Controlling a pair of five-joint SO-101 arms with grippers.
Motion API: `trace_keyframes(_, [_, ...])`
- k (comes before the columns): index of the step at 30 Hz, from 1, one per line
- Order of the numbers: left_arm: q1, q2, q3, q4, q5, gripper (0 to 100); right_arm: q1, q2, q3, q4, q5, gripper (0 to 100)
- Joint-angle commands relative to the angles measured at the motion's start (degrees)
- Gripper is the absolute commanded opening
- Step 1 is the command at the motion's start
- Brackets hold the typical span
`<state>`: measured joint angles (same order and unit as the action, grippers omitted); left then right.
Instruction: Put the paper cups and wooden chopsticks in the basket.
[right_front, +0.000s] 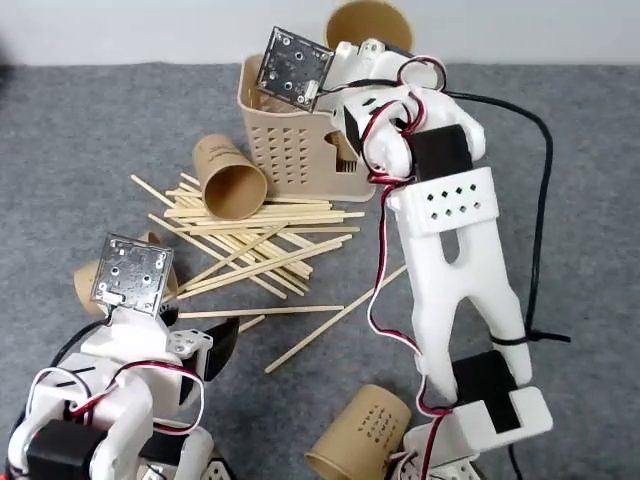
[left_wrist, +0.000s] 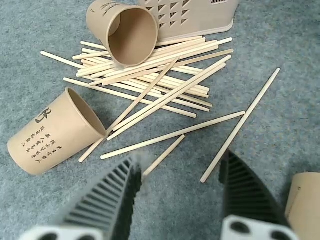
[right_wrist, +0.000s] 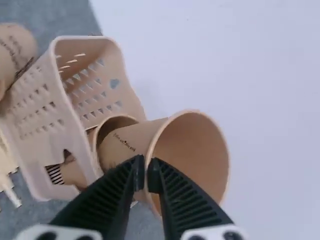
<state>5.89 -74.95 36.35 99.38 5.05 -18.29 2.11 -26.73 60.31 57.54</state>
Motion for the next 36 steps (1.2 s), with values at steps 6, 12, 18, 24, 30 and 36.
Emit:
trace_keyframes(6, [-0.2, -0.4, -0.3, -0.4, 0.5, 25, 0.7, -1.2, -3.1, 4.4, 0.3, 11.3])
trace_keyframes(12, [-0.2, -0.4, -0.3, -0.4, 0.5, 25, 0.7, -1.3, -3.2, -0.8, 0.3, 11.5])
trace_keyframes(18, [-0.2, -0.5, -0.5, -0.3, 0.5, 25, 2.2, -1.5, -9.9, 4.5, 0.2, 11.5])
trace_keyframes(24, [0.3, 0.0, -6.7, -0.3, 0.5, 25, 3.5, -4.9, -13.1, 30.2, -12.8, 11.5])
trace_keyframes(30, [1.2, 0.0, -7.3, -0.6, -3.7, 25, 3.1, -5.3, -7.5, 42.2, -33.7, 11.5])
trace_keyframes(36, [12.5, -0.3, -12.3, -0.6, -23.6, 25, 7.4, -7.7, 7.6, 40.1, -42.5, 11.5])
